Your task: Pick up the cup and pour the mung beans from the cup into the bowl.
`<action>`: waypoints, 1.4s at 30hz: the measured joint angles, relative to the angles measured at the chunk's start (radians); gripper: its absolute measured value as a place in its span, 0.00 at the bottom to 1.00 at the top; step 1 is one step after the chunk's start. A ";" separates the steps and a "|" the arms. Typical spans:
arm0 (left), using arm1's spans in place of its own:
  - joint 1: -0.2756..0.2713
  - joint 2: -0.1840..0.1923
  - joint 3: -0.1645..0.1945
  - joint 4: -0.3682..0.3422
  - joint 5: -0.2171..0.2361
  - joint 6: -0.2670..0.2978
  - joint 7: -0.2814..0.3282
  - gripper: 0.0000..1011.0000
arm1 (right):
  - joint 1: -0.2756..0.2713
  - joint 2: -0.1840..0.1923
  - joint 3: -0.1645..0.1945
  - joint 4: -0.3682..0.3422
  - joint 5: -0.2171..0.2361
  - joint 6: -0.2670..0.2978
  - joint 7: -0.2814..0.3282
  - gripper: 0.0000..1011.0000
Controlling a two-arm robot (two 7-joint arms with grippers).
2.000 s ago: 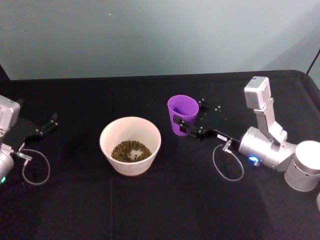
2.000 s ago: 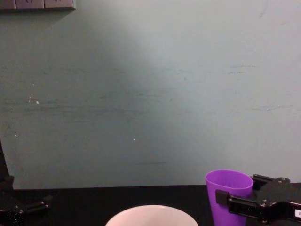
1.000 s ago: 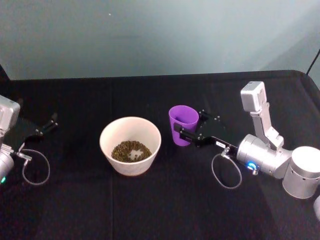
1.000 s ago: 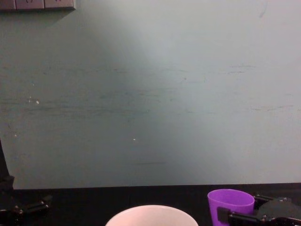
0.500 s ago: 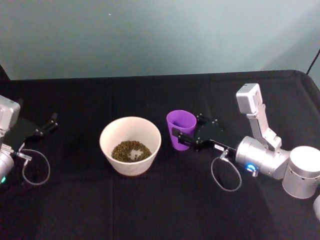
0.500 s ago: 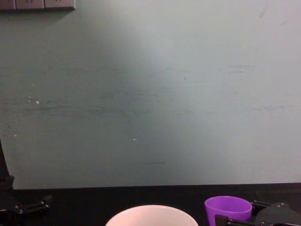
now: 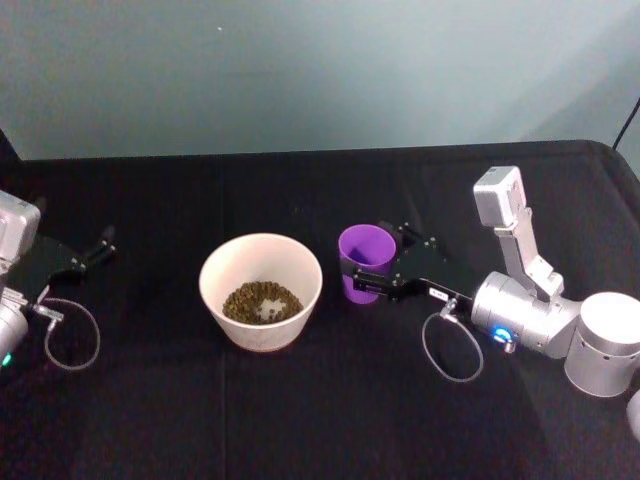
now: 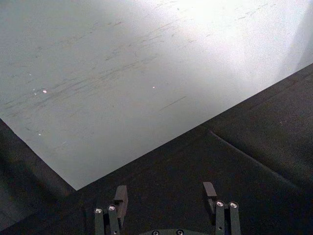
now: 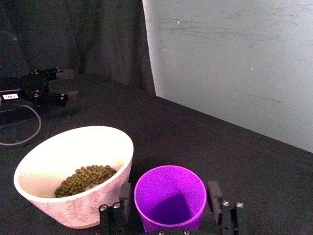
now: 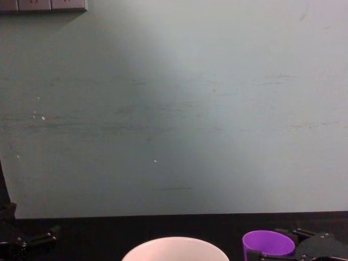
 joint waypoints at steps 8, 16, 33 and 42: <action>0.000 0.000 0.000 0.000 0.000 0.000 0.000 0.99 | 0.000 -0.001 0.001 0.001 0.000 -0.002 0.000 0.99; 0.000 0.000 0.000 0.000 0.000 0.000 0.000 0.99 | -0.007 -0.003 0.012 -0.002 0.011 -0.033 0.001 0.99; 0.000 0.000 0.000 0.000 0.000 0.000 0.000 0.99 | -0.053 -0.013 0.085 -0.071 0.040 -0.176 -0.031 0.99; 0.000 0.000 0.000 0.000 0.000 0.000 0.000 0.99 | -0.160 -0.024 0.203 -0.208 -0.100 -0.243 -0.306 0.99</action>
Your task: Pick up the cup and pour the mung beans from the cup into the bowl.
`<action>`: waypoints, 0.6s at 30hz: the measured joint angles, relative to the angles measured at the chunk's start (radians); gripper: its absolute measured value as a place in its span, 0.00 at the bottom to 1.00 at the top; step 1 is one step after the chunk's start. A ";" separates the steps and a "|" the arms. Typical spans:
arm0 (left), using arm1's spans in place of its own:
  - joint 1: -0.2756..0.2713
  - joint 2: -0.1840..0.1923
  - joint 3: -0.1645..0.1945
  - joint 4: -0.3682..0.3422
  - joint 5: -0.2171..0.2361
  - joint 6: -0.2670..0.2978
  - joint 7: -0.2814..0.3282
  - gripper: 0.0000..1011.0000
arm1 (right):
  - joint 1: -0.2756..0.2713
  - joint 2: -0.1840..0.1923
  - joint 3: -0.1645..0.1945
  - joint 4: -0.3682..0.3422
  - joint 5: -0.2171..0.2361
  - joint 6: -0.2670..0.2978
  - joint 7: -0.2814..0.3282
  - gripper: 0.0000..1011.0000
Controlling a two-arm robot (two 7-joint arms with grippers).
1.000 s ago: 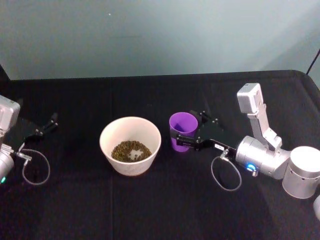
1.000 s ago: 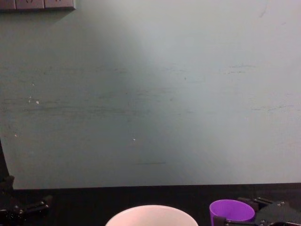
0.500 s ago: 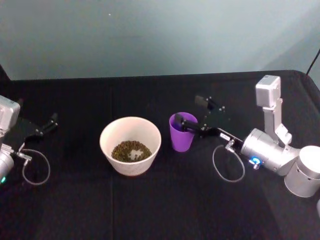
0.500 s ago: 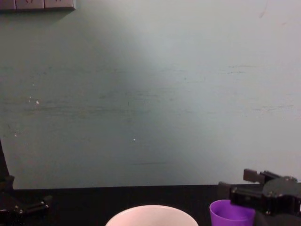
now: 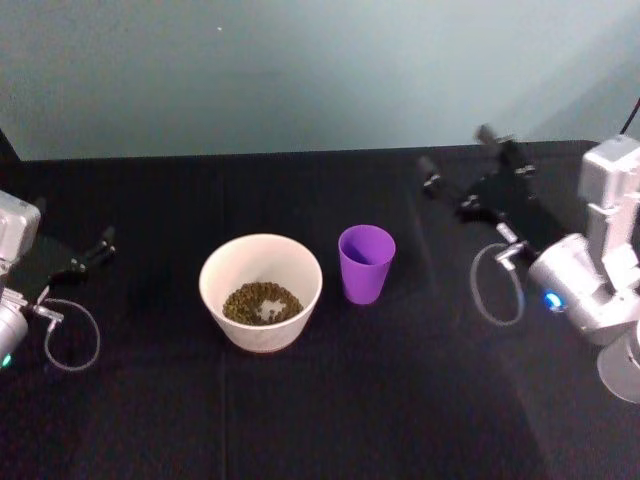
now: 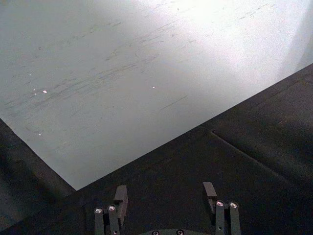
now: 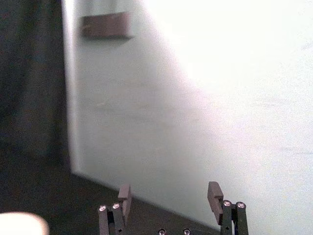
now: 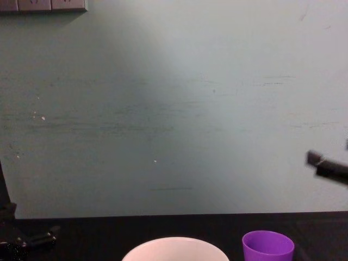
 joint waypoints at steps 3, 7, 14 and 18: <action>0.000 0.000 0.000 0.000 0.000 0.000 0.000 0.99 | -0.032 -0.005 0.037 -0.043 -0.026 -0.010 -0.060 0.99; 0.000 0.000 0.000 0.000 0.000 0.000 0.000 0.99 | -0.085 -0.012 0.088 -0.139 -0.065 0.011 -0.141 0.99; 0.000 0.000 0.000 0.000 0.000 0.000 0.000 0.99 | -0.134 -0.018 0.140 -0.264 -0.069 0.171 -0.194 0.99; 0.000 0.000 0.000 0.000 0.000 0.000 0.000 0.99 | -0.137 -0.027 0.158 -0.271 -0.060 0.212 -0.199 0.99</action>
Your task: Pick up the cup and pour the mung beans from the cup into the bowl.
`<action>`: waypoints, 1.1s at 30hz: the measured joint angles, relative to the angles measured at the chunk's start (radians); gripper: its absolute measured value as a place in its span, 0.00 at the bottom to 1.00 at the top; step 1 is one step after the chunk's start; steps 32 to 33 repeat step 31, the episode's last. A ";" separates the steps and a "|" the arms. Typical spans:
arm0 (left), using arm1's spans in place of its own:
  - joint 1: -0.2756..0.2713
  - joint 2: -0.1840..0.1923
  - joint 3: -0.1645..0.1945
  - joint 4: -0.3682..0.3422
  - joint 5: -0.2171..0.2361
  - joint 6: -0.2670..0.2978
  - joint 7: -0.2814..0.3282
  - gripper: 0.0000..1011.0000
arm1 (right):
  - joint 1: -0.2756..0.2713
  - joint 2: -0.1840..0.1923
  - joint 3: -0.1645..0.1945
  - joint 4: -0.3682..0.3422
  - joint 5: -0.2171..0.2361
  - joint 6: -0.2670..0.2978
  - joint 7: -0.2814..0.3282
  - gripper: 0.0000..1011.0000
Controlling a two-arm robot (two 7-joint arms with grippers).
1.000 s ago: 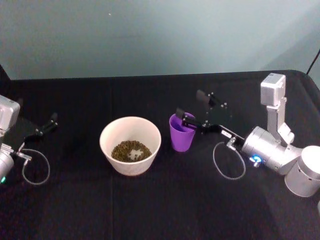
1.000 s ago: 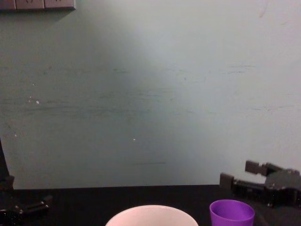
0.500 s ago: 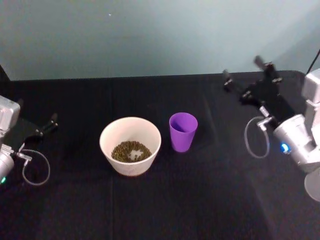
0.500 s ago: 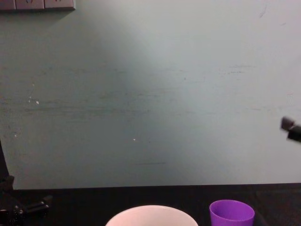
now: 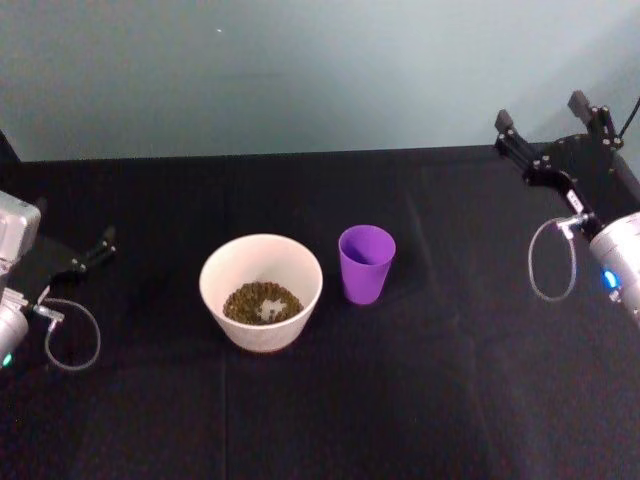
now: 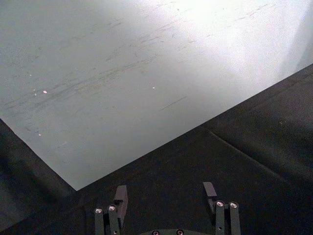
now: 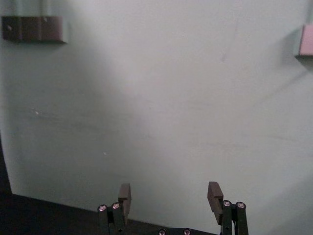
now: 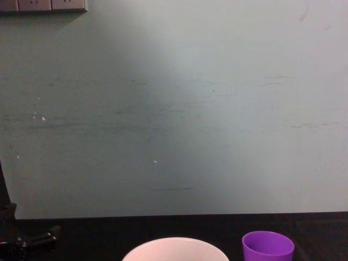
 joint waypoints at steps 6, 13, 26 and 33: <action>0.000 0.000 0.000 0.000 0.000 0.000 0.000 0.99 | 0.010 -0.005 0.004 0.027 0.001 0.010 0.007 0.99; 0.000 0.000 0.000 0.000 0.000 0.000 0.000 0.99 | 0.010 -0.004 0.002 0.024 0.003 0.009 0.008 0.99; 0.000 0.000 0.000 0.000 0.000 0.000 0.000 0.99 | 0.009 -0.002 0.000 0.020 0.004 0.008 0.009 0.99; 0.000 0.000 0.000 0.000 0.000 0.000 0.000 0.99 | 0.008 -0.002 0.000 0.019 0.004 0.007 0.010 0.99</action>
